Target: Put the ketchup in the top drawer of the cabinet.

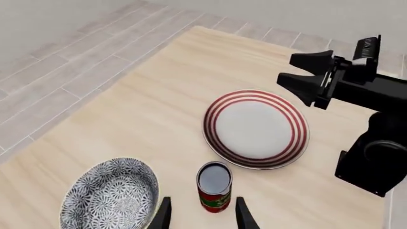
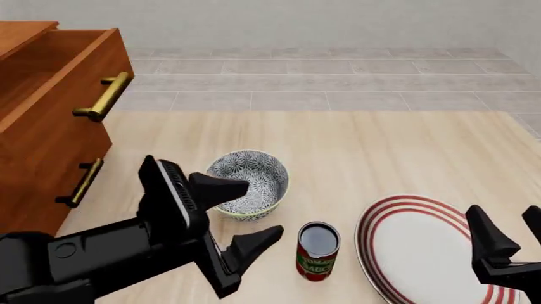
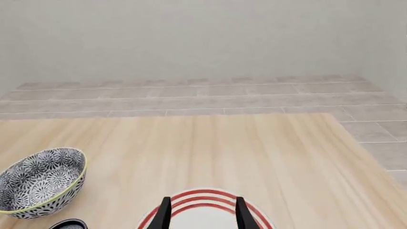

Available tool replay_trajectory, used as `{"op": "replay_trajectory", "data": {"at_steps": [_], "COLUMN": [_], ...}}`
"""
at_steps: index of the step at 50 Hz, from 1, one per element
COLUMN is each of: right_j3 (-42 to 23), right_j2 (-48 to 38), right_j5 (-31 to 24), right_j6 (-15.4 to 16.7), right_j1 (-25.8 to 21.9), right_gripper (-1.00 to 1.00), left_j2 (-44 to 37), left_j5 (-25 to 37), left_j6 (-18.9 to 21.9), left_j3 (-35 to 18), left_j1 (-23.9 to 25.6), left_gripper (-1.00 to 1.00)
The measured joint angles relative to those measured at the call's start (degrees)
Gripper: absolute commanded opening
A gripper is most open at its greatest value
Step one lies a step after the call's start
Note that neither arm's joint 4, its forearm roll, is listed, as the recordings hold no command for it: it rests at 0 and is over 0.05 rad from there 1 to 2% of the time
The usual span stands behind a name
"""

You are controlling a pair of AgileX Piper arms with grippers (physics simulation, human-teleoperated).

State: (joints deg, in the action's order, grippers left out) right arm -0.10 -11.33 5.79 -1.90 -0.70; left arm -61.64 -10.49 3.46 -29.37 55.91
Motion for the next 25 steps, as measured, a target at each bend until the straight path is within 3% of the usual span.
{"op": "replay_trajectory", "data": {"at_steps": [12, 25], "right_j3": [0.0, 0.0], "right_j2": [-0.53, -1.67], "right_j5": [0.29, 0.91], "right_j6": [0.14, 0.26], "right_j1": [-0.09, -0.18], "right_gripper": [1.0, 1.0], "left_j2": [-6.48, -11.61], "left_j5": [-2.07, 0.69], "left_j6": [0.01, 0.37], "left_j3": [-3.0, -7.59], "left_j1": [3.55, 5.0], "left_gripper": [1.0, 1.0]}}
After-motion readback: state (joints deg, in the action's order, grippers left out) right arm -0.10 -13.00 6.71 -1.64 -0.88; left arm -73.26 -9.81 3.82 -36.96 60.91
